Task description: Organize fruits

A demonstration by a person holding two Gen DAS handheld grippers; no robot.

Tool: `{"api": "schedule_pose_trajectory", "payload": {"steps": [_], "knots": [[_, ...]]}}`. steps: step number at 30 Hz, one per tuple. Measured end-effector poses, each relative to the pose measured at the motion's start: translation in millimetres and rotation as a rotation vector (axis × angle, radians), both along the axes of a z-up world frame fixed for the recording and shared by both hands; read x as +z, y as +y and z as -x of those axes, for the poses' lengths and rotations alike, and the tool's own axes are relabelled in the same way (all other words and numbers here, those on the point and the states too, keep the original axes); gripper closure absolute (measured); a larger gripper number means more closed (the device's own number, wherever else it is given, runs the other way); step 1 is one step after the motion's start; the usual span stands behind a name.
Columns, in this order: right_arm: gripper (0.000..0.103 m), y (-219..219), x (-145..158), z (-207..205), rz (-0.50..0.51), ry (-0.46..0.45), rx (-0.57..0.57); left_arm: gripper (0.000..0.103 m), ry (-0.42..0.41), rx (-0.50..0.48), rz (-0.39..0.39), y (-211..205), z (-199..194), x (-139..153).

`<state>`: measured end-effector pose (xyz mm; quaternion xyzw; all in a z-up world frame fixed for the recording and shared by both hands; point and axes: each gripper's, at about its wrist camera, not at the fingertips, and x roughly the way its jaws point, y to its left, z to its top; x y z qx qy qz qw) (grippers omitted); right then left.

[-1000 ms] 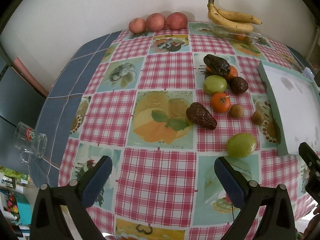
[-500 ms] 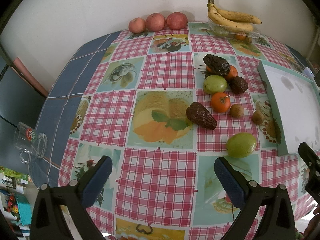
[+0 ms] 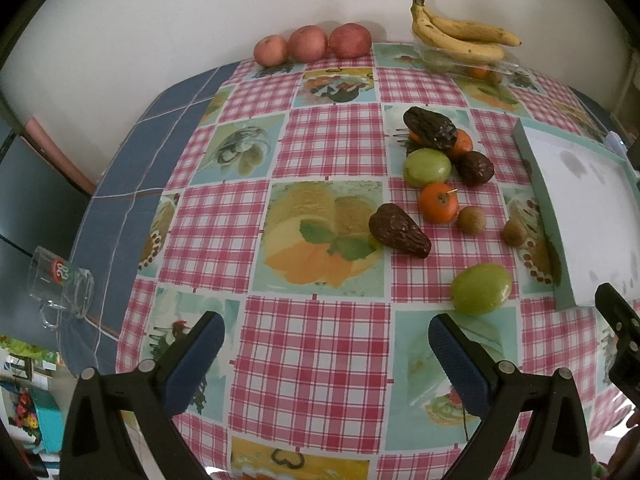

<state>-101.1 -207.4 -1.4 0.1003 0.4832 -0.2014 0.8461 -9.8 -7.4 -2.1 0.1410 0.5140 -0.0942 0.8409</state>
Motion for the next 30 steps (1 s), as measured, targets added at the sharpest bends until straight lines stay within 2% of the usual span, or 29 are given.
{"api": "schedule_pose_trajectory", "payload": {"steps": [4, 5, 6, 9, 11, 15, 16, 18, 21, 23, 26, 30], "knots": [[0.000, 0, -1, 0, -0.001, 0.003, -0.001, 0.000, 0.011, 0.020, 0.027, 5, -7, 1], [0.000, 0, -1, 0, -0.002, 0.001, -0.001, 0.000, 0.015, 0.027, 0.056, 9, -11, 3], [0.000, 0, -1, 0, -0.004, -0.002, -0.002, 0.000, 0.044, 0.037, 0.035, 9, -18, 3], [0.000, -2, 1, 0, -0.028, -0.018, 0.002, 0.000, 0.014, 0.073, 0.138, 19, -32, 15], [0.000, -1, 5, -2, -0.024, -0.023, 0.011, 0.000, 0.012, 0.095, 0.178, 24, -41, 20], [0.000, 1, 17, -11, -0.042, -0.049, 0.033, 0.000, -0.003, 0.189, 0.373, 41, -63, 32], [0.000, 1, 20, -13, -0.043, -0.057, 0.034, 0.000, -0.040, 0.197, 0.385, 43, -65, 36], [0.000, 0, 27, -22, -0.042, -0.073, 0.041, 0.000, -0.041, 0.230, 0.361, 40, -76, 40], [0.000, -2, 38, -37, -0.041, -0.099, 0.050, 0.000, -0.128, 0.210, 0.344, 37, -84, 49], [0.000, -3, 43, -49, -0.043, -0.114, 0.060, 0.000, -0.135, 0.190, 0.345, 36, -90, 51], [0.000, -5, 49, -63, -0.053, -0.127, 0.067, 0.000, -0.155, 0.239, 0.319, 36, -100, 51], [0.001, -14, 55, -78, -0.059, -0.145, 0.037, 0.000, -0.149, 0.222, 0.314, 30, -110, 49]]}}
